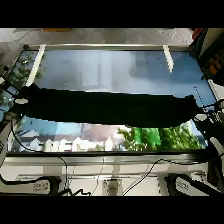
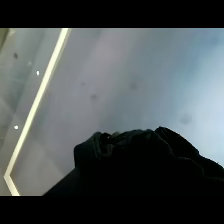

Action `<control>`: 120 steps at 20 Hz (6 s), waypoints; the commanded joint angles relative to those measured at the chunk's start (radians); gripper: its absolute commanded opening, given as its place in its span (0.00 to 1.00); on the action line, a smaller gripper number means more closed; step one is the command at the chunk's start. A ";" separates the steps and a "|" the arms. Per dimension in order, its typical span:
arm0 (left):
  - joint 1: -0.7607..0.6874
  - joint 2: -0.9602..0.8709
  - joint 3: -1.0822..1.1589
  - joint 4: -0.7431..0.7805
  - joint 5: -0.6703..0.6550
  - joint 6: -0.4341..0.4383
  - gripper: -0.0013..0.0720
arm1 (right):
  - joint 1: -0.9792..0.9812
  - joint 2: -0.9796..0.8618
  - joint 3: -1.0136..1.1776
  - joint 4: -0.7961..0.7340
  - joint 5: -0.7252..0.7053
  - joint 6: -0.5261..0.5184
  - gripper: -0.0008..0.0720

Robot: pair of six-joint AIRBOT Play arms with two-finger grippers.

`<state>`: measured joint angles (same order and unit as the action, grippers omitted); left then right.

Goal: Fold the clothes and pants, and hang the long-sleeved shirts on hangers.

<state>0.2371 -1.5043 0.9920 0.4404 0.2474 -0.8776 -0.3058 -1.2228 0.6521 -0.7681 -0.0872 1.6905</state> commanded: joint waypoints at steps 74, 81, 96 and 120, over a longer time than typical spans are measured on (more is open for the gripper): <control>-0.125 0.411 0.260 0.323 -0.993 -0.132 0.05 | 1.081 -0.838 1.196 -0.013 0.733 -0.053 0.06; -0.126 0.406 0.260 0.310 -0.994 -0.132 0.06 | 1.127 -0.885 1.253 -0.116 0.772 -0.024 0.06; -0.592 0.176 0.242 0.307 -1.213 -0.367 0.99 | 0.423 -0.469 1.253 -0.192 1.211 -0.062 0.06; 0.017 -0.129 0.069 0.301 -1.348 -0.098 0.79 | 0.282 -0.353 1.225 -0.484 1.421 -0.238 0.07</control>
<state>0.2520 -1.5574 1.0695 0.8745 -1.0981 -1.0454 -0.0235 -1.5768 1.8774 -1.2510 1.3373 1.4536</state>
